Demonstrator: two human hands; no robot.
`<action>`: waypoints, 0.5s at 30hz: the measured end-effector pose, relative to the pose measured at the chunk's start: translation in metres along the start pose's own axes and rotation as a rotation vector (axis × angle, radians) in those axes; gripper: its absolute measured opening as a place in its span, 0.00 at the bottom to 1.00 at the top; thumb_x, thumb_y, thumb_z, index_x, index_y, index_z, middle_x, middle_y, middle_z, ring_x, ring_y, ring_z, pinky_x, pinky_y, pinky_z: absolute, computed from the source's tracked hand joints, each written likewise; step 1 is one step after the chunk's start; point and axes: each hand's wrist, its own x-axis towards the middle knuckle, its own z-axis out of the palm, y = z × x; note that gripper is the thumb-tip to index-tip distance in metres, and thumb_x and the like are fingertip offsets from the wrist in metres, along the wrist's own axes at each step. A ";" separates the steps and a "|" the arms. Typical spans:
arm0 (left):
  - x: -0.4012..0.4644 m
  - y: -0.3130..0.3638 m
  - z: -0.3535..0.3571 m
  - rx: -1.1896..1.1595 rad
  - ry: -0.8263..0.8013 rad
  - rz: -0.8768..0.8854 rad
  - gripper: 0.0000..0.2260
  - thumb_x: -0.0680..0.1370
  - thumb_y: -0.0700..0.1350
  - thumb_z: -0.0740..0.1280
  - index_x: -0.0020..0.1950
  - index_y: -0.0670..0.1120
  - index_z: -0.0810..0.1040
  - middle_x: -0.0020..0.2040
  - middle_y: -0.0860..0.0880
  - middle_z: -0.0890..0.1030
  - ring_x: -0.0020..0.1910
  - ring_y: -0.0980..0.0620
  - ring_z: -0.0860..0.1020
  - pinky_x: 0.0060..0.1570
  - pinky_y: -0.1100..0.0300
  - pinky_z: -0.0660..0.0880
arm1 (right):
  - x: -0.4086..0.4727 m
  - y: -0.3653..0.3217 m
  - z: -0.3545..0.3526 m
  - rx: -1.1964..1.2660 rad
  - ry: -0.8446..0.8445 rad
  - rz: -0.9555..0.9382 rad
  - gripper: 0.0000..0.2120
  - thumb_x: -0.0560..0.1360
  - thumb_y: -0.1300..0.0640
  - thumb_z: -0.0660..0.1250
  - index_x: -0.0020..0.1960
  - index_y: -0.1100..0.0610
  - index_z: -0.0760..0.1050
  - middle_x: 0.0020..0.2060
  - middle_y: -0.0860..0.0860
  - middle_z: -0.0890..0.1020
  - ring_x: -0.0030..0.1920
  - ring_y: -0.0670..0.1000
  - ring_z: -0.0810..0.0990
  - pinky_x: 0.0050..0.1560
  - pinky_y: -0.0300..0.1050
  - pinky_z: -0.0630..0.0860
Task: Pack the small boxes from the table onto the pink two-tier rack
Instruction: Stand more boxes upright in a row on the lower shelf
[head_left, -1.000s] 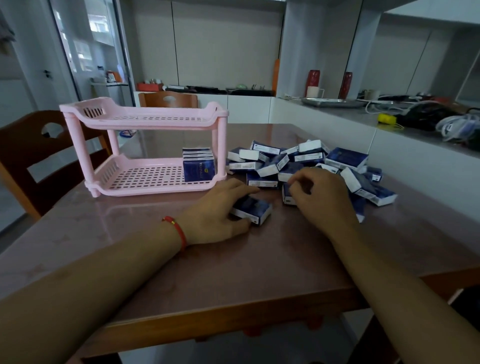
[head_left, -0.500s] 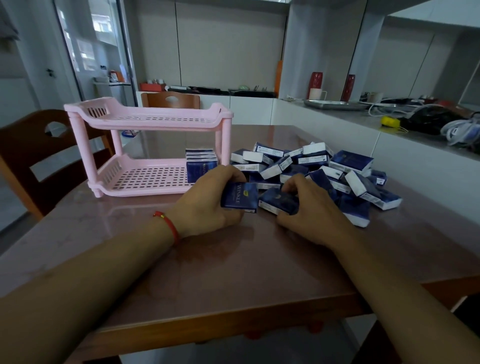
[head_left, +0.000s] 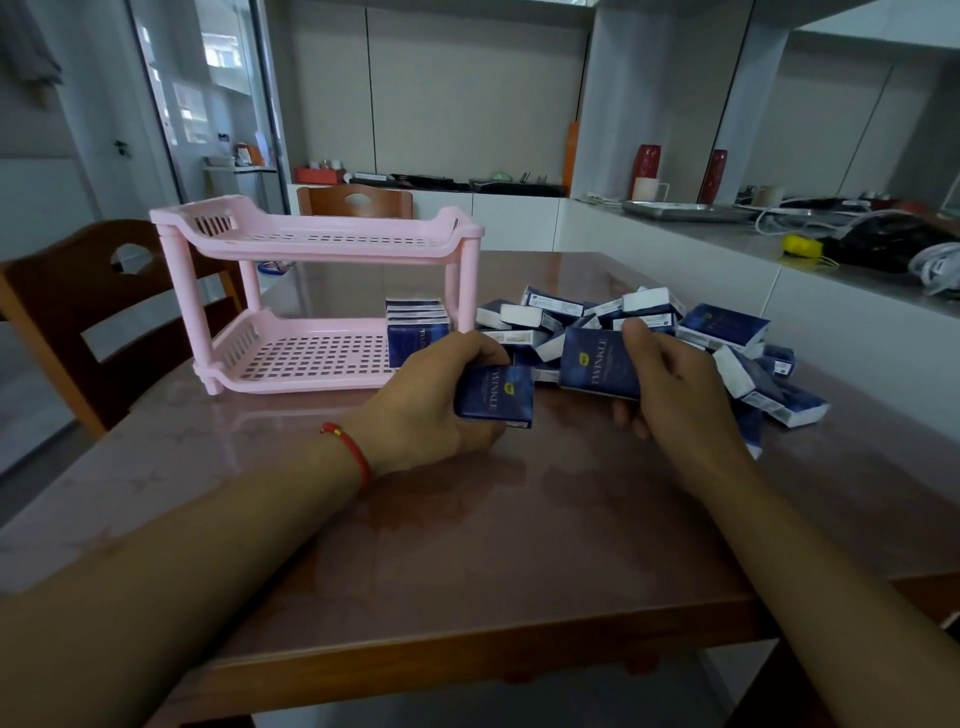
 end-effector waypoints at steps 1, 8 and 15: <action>0.000 0.001 0.000 -0.032 0.007 0.011 0.24 0.69 0.44 0.79 0.61 0.49 0.75 0.58 0.53 0.79 0.55 0.56 0.79 0.56 0.62 0.78 | 0.000 0.000 0.000 0.050 -0.010 0.020 0.26 0.82 0.37 0.56 0.47 0.59 0.78 0.29 0.59 0.81 0.25 0.52 0.75 0.29 0.47 0.71; -0.001 0.017 -0.003 -0.227 0.055 0.057 0.24 0.70 0.41 0.79 0.62 0.51 0.74 0.59 0.53 0.78 0.57 0.52 0.79 0.51 0.60 0.81 | -0.007 -0.012 0.009 0.234 -0.222 0.074 0.11 0.83 0.50 0.60 0.54 0.53 0.80 0.41 0.57 0.85 0.32 0.61 0.83 0.24 0.44 0.76; 0.002 0.009 -0.001 -0.183 0.086 0.015 0.26 0.70 0.42 0.79 0.63 0.51 0.72 0.57 0.56 0.79 0.55 0.57 0.80 0.53 0.57 0.81 | -0.008 -0.019 0.026 0.422 -0.336 0.253 0.11 0.84 0.54 0.59 0.61 0.58 0.76 0.50 0.62 0.85 0.41 0.64 0.86 0.40 0.55 0.85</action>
